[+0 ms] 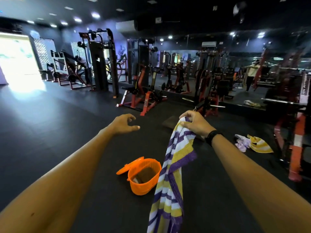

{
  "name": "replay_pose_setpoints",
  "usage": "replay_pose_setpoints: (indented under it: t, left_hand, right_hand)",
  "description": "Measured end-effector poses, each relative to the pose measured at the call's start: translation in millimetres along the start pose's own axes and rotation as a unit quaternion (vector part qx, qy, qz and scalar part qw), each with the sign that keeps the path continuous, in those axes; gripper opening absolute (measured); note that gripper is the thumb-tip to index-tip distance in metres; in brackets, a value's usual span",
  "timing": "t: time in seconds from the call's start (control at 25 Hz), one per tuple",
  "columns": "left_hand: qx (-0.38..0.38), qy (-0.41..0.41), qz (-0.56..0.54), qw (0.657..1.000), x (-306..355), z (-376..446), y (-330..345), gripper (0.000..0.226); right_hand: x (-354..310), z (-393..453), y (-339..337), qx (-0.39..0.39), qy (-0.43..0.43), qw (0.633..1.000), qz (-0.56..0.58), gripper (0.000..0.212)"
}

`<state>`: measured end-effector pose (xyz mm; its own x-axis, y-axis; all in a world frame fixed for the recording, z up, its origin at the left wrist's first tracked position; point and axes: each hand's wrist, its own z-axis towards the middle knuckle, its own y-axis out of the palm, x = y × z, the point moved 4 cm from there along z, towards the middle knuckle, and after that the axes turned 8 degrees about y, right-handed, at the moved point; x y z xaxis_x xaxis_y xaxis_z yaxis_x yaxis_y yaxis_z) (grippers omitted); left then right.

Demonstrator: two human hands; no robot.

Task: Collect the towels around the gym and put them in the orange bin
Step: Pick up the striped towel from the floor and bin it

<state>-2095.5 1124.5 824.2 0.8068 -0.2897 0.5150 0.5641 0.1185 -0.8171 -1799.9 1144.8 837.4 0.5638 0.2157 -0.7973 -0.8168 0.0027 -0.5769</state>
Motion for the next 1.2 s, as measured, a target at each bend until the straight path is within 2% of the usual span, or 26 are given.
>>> replay_pose_setpoints:
  t: [0.08, 0.16, 0.32, 0.68, 0.8, 0.92, 1.08, 1.2]
  left_hand:
    - [0.015, -0.007, -0.006, 1.000, 0, 37, 9, 0.061]
    - [0.022, -0.014, -0.002, 1.000, 0, 75, 17, 0.062]
    - [0.052, -0.032, 0.013, 0.998, -15, 141, 21, 0.060]
    - [0.100, -0.050, -0.012, 0.994, -91, 328, 35, 0.054]
    - [0.108, -0.062, -0.040, 0.991, -110, 384, 36, 0.045]
    - [0.113, -0.058, -0.068, 0.990, -115, 443, 41, 0.025]
    - [0.088, -0.051, -0.117, 0.988, -101, 497, 67, 0.024]
    - [0.116, -0.081, -0.142, 0.980, -95, 532, 87, 0.030]
  right_hand:
    - [4, 41, -1, -0.057, -0.016, 0.998, -0.032, 0.020]
    - [9, 90, -4, -0.083, -0.024, 0.995, -0.049, 0.022]
    - [16, 175, 3, -0.082, -0.046, 0.994, -0.063, 0.023]
    - [32, 385, 12, -0.092, -0.078, 0.993, 0.017, 0.013]
    - [40, 443, 19, -0.112, -0.073, 0.991, 0.031, 0.015]
    - [48, 511, 24, -0.134, -0.068, 0.987, 0.063, 0.017]
    - [55, 573, 45, -0.200, -0.066, 0.968, 0.135, 0.026]
    - [61, 613, 65, -0.280, -0.071, 0.939, 0.187, 0.034]
